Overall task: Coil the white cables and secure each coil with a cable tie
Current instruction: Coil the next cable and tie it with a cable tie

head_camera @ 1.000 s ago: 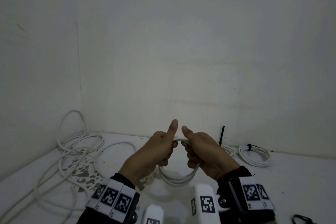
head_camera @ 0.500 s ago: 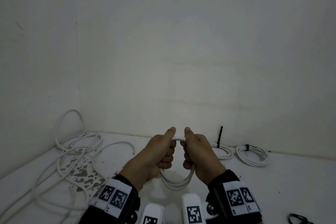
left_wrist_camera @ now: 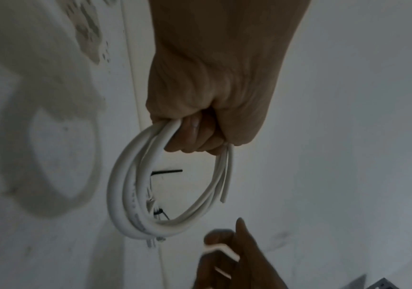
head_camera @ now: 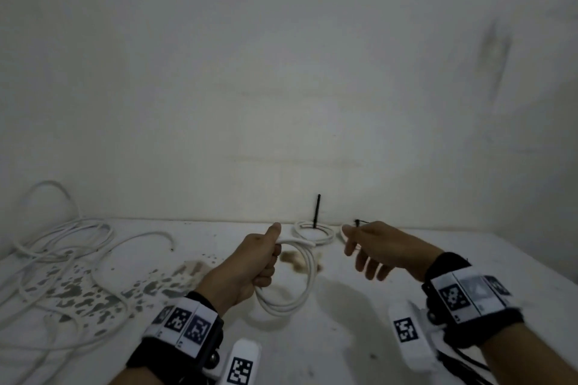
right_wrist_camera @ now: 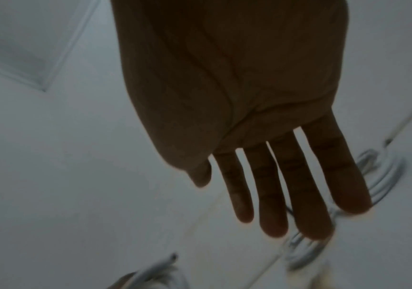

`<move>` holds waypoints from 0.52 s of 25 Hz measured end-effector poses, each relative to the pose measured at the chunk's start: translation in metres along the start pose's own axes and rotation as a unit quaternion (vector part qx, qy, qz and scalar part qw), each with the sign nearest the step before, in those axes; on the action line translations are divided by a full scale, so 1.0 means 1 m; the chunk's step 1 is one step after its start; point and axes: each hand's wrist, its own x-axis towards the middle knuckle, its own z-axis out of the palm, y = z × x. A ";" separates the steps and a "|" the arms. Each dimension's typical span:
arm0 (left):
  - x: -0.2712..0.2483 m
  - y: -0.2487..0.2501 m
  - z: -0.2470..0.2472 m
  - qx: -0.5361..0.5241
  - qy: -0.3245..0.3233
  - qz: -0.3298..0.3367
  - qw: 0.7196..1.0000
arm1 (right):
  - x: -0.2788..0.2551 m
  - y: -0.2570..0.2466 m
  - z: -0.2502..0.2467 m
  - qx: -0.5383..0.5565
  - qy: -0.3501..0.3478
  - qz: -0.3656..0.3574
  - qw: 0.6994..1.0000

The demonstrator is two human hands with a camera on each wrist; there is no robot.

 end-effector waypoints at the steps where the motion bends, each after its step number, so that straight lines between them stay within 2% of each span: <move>1: 0.002 -0.001 0.013 0.004 -0.005 -0.003 1.000 | -0.010 0.015 -0.014 -0.056 -0.023 0.020 0.998; 4: 0.007 0.001 0.052 0.008 -0.026 -0.019 0.999 | -0.038 0.051 -0.043 -0.202 -0.086 0.070 0.973; 7: 0.014 -0.001 0.085 0.016 -0.050 -0.032 0.998 | -0.056 0.072 -0.050 -0.255 -0.129 0.084 0.955; 13: 0.016 -0.013 0.135 0.041 -0.098 -0.042 0.994 | -0.066 0.089 -0.027 -0.312 -0.079 0.077 0.944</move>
